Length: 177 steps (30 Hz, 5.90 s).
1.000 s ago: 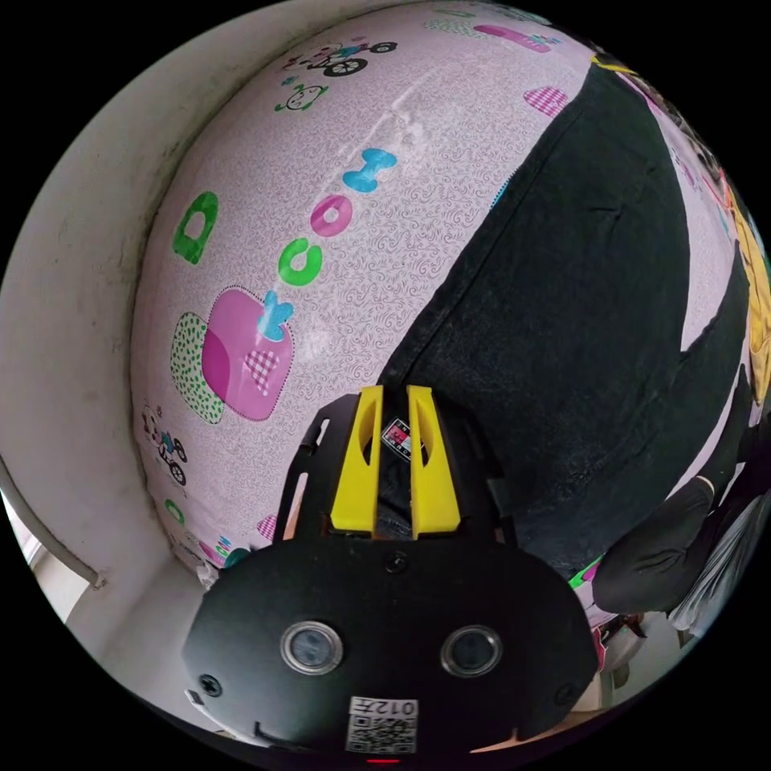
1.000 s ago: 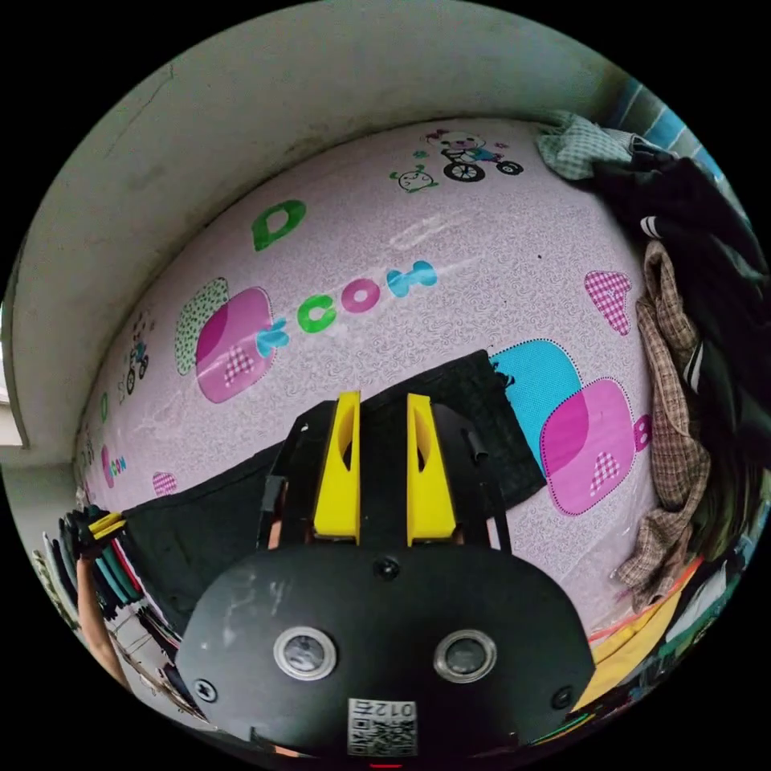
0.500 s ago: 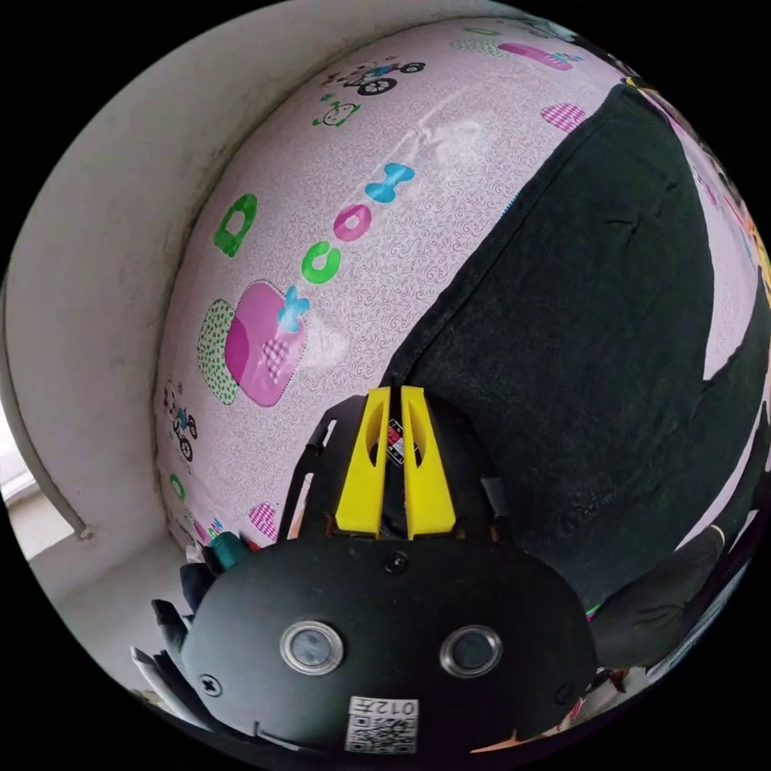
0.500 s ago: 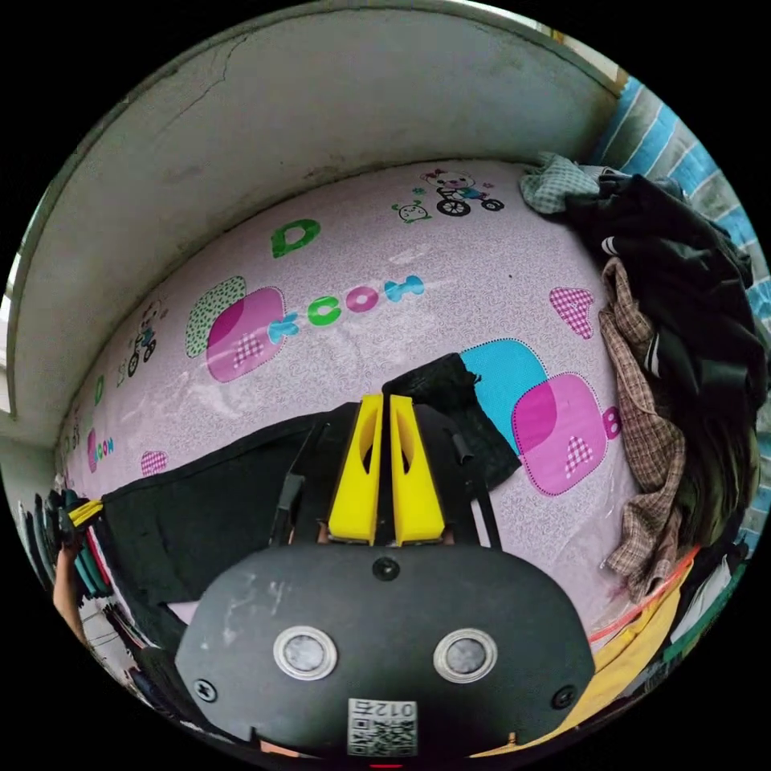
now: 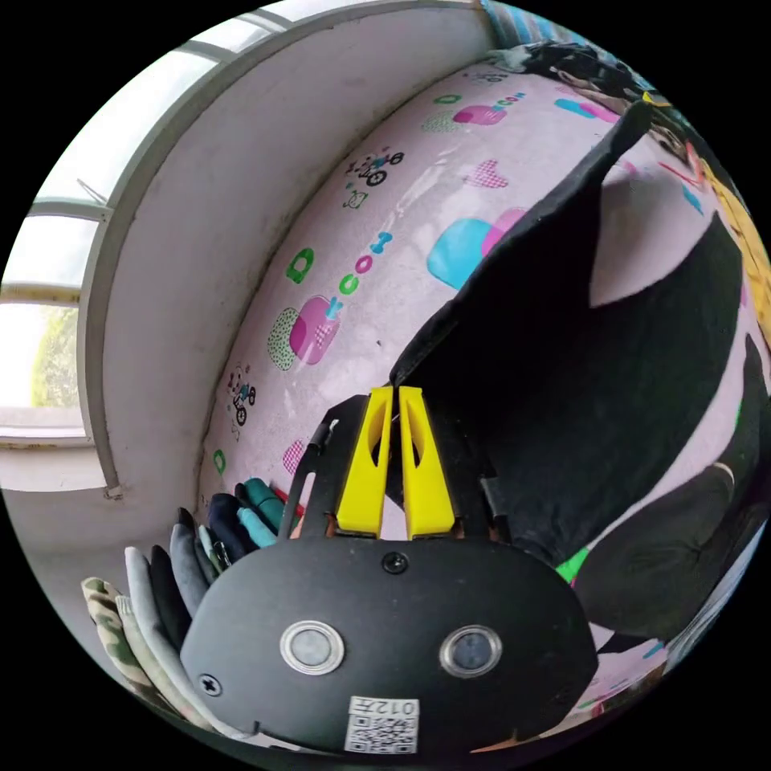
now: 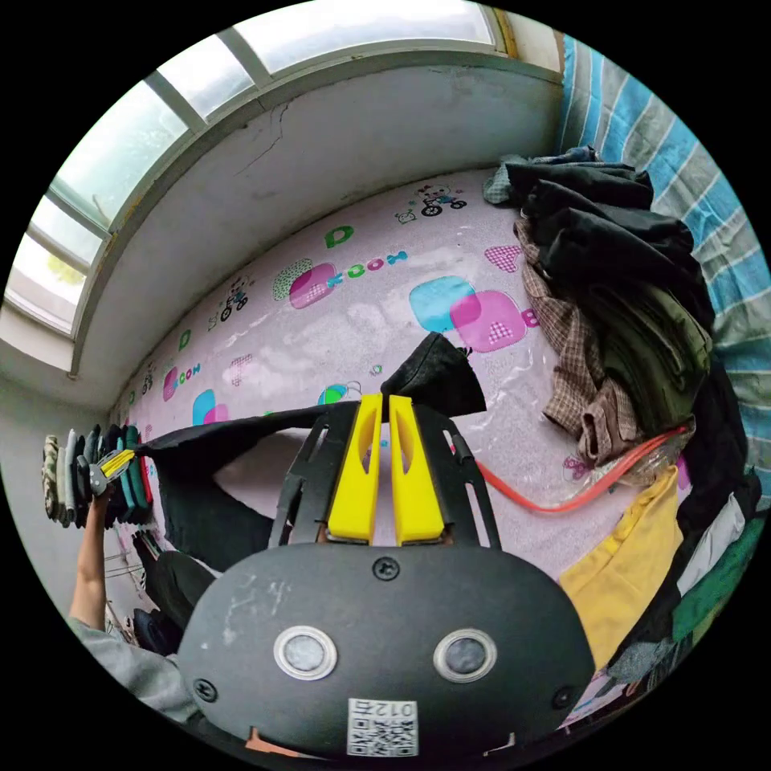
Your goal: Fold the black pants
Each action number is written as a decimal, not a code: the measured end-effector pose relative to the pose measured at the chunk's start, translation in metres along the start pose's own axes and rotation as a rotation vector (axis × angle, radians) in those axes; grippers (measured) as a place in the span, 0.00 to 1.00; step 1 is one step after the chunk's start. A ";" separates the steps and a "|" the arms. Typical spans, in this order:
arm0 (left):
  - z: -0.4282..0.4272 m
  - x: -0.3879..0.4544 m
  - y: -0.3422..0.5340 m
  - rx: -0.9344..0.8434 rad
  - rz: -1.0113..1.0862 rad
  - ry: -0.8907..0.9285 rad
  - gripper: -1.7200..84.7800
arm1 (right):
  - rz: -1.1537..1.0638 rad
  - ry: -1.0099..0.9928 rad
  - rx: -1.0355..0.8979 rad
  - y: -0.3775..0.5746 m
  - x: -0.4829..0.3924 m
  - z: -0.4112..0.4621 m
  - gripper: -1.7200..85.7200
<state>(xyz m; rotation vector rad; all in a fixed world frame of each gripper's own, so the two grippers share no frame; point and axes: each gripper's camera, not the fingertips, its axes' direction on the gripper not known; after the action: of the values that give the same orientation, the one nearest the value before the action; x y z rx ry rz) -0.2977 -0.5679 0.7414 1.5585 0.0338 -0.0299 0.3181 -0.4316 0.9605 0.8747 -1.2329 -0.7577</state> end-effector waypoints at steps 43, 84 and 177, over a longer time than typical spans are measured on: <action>-0.155 -0.252 0.413 0.044 -1.308 0.994 0.14 | 0.821 -0.441 -0.023 0.306 0.260 -0.250 0.12; -0.396 -0.224 0.507 0.436 -1.064 0.835 0.03 | 0.412 -0.444 0.221 0.258 0.199 -0.399 0.02; -0.393 -0.084 0.509 0.235 -1.005 0.668 0.03 | -0.401 -0.054 -0.272 0.241 -0.156 0.103 0.01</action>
<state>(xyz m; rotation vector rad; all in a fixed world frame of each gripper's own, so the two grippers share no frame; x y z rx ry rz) -0.3623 -0.1692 1.2486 1.5758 1.3708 -0.3097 0.1937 -0.1969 1.1111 0.8888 -0.9805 -1.2462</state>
